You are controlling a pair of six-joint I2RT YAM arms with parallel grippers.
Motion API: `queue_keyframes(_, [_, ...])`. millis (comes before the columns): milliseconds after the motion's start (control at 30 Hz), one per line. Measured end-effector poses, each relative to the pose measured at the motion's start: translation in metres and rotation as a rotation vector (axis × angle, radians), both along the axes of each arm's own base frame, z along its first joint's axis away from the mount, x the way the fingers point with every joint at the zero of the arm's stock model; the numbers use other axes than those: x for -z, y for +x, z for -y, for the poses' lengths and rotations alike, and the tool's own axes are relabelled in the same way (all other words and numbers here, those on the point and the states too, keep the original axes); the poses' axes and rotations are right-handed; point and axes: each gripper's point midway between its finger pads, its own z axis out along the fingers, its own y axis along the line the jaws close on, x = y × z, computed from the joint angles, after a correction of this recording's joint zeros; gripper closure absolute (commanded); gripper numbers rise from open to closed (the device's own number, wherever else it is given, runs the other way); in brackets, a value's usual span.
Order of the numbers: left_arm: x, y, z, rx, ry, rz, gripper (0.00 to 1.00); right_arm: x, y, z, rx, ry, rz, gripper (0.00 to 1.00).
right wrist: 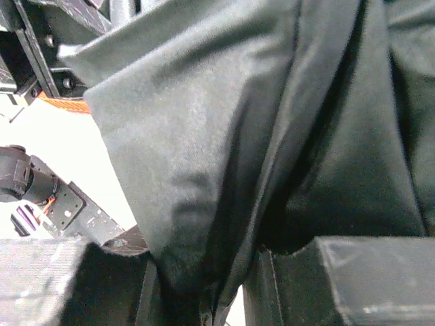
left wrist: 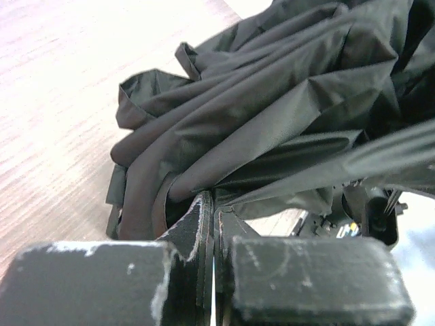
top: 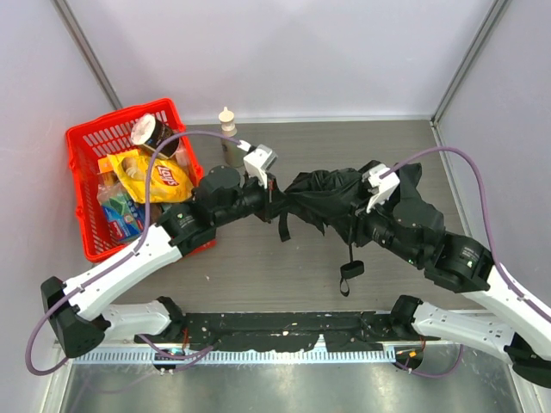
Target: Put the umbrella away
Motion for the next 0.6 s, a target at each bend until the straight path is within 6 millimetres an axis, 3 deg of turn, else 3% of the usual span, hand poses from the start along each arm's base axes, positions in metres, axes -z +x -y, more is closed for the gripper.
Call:
queue_keyframes(67, [0.006, -0.007, 0.0, 0.026, -0.003, -0.011, 1.0, -0.002, -0.002, 0.004, -0.002, -0.005, 0.006, 0.99])
queue_keyframes(100, [0.009, -0.01, -0.001, 0.035, -0.003, -0.016, 0.95, -0.003, -0.003, 0.004, -0.004, -0.01, 0.008, 0.99])
queue_keyframes(200, [0.016, -0.011, -0.008, 0.014, 0.002, -0.026, 0.52, -0.005, 0.002, 0.007, 0.012, -0.05, 0.014, 0.99])
queue_keyframes(233, [0.018, -0.007, -0.015, -0.022, 0.01, -0.027, 0.42, -0.007, 0.007, 0.011, 0.04, -0.075, 0.021, 0.99])
queue_keyframes(300, [0.021, 0.004, -0.03, -0.1, 0.024, -0.025, 0.33, -0.013, 0.018, 0.015, 0.098, -0.109, 0.043, 0.99])
queue_keyframes(433, [0.024, 0.016, -0.061, -0.243, 0.051, -0.01, 0.27, -0.022, 0.053, 0.03, 0.272, -0.24, 0.125, 0.99])
queue_keyframes(600, [0.013, 0.006, -0.089, -0.314, 0.009, 0.037, 0.27, -0.027, 0.12, 0.063, 0.525, -0.61, 0.27, 0.99])
